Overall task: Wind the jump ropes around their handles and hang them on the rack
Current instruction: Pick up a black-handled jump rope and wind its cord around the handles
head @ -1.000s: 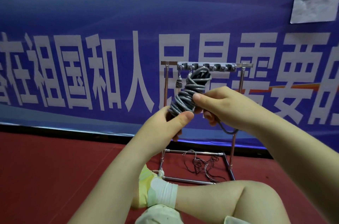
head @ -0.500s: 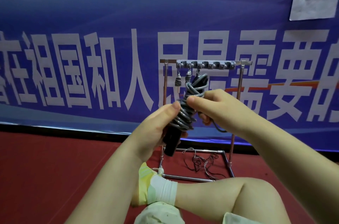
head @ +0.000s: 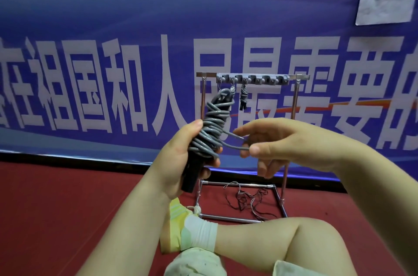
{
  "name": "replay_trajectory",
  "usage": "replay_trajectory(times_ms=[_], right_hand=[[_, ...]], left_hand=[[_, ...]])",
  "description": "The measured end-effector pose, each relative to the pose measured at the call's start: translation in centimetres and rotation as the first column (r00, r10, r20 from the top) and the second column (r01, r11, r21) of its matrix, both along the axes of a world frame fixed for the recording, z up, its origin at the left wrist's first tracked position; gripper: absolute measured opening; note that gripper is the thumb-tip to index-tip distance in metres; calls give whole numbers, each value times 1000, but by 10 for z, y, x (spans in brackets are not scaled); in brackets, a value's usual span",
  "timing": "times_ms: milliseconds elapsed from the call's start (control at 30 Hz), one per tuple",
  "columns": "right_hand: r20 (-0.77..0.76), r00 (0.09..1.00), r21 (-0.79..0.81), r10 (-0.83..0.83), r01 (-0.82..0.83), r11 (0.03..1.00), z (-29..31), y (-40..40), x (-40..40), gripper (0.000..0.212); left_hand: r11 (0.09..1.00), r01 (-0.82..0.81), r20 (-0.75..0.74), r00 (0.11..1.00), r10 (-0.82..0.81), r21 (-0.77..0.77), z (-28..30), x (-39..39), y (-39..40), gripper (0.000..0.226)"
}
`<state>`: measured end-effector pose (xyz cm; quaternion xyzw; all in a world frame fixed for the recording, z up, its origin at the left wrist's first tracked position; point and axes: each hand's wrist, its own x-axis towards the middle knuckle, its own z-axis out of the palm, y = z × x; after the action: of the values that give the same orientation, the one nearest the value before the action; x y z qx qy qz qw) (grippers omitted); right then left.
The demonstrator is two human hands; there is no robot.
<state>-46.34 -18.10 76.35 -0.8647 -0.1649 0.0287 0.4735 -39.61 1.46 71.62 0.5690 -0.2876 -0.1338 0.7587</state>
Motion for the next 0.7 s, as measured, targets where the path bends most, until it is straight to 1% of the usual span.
replay_trajectory(times_ms=[100, 167, 233, 300, 367, 400, 467, 500, 533, 600, 667, 700], right_hand=[[91, 995, 10, -50, 49, 999, -1, -5, 0, 40], [152, 985, -50, -83, 92, 995, -2, -6, 0, 38], [246, 961, -140, -129, 167, 976, -3, -3, 0, 39], [324, 929, -167, -178, 241, 956, -4, -4, 2, 46], [402, 888, -131, -224, 298, 946, -6, -6, 7, 53], [413, 874, -55, -256, 305, 951, -8, -6, 9, 54], [365, 882, 202, -297, 237, 950, -11, -7, 13, 45], [335, 899, 312, -284, 179, 933, -11, -8, 13, 38], [322, 916, 381, -240, 106, 919, -12, -8, 14, 34], [365, 928, 394, -72, -84, 915, -15, -8, 13, 31], [411, 906, 362, 100, -263, 894, -20, -3, 13, 32], [428, 892, 363, 146, -318, 876, -22, 0, 13, 30]], left_hand=[[999, 32, -65, 997, -34, -34, -2, 0, -1, 40], [996, 68, -104, 992, -74, -60, -4, 0, -3, 40], [991, 95, -149, 983, -109, -99, -4, 0, -3, 40], [987, 104, -188, 974, -126, -124, -5, 3, -3, 40], [986, 92, -216, 969, -120, -136, -5, 5, -3, 41], [987, 82, -227, 967, -112, -138, -6, 6, -3, 41], [990, 58, -239, 967, -87, -127, -7, 8, -4, 40], [993, 42, -236, 969, -67, -110, -8, 8, -4, 38], [996, 25, -225, 973, -44, -85, -10, 9, -5, 36], [1000, -14, -181, 983, 10, -19, -13, 10, -8, 33], [999, -43, -127, 991, 46, 27, -15, 8, -11, 32], [998, -52, -92, 994, 56, 41, -14, 6, -12, 33]])
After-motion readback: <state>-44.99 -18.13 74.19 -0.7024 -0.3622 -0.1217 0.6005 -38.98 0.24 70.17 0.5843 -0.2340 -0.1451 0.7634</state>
